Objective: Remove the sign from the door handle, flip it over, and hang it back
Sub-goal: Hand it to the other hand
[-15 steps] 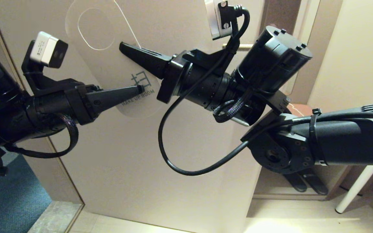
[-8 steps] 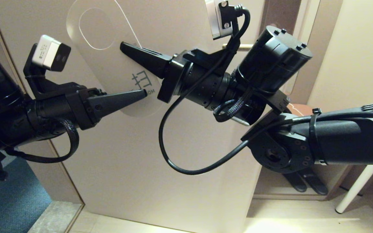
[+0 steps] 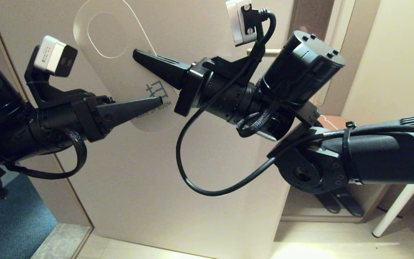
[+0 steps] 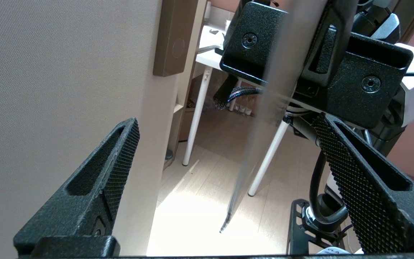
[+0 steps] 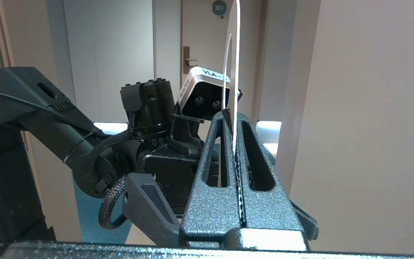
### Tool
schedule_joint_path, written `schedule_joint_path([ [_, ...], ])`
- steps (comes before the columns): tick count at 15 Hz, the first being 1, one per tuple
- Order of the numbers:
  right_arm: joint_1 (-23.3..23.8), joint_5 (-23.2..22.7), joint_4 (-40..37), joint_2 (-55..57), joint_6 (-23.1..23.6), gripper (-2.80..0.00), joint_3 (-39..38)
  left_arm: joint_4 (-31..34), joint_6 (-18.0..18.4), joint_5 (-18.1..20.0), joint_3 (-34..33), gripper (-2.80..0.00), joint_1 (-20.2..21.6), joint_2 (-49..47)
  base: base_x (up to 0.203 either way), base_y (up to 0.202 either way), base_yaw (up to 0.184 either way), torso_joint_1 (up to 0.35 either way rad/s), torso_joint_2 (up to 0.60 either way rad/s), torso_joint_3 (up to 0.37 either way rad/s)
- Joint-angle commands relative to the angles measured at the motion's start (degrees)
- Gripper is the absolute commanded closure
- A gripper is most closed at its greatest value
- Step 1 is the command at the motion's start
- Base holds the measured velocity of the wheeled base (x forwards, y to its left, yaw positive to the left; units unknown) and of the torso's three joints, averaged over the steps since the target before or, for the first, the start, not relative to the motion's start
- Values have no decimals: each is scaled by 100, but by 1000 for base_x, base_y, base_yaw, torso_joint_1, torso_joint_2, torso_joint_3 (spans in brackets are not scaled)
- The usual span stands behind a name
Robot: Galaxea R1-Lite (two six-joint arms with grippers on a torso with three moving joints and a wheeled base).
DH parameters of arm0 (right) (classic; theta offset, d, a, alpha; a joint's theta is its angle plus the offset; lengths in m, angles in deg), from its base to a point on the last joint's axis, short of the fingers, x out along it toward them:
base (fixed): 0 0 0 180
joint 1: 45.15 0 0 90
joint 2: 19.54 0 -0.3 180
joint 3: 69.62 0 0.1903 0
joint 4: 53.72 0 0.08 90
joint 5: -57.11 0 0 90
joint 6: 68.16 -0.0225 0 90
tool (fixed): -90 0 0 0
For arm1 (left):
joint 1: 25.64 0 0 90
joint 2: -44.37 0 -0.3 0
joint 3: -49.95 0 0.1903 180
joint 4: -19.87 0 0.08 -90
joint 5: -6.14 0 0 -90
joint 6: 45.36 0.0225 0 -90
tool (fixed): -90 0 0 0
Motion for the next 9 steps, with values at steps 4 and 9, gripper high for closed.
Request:
schedule_joint_path([
  [4,-3,-18,34,-2,0,0,-48,-33,-17,27,-7,-280,-1,38,0,0,0,0,0,0],
  [9,-4,-18,37,-2,0,0,-79,-31,-26,27,-7,-280,-1,38,0,0,0,0,0,0],
])
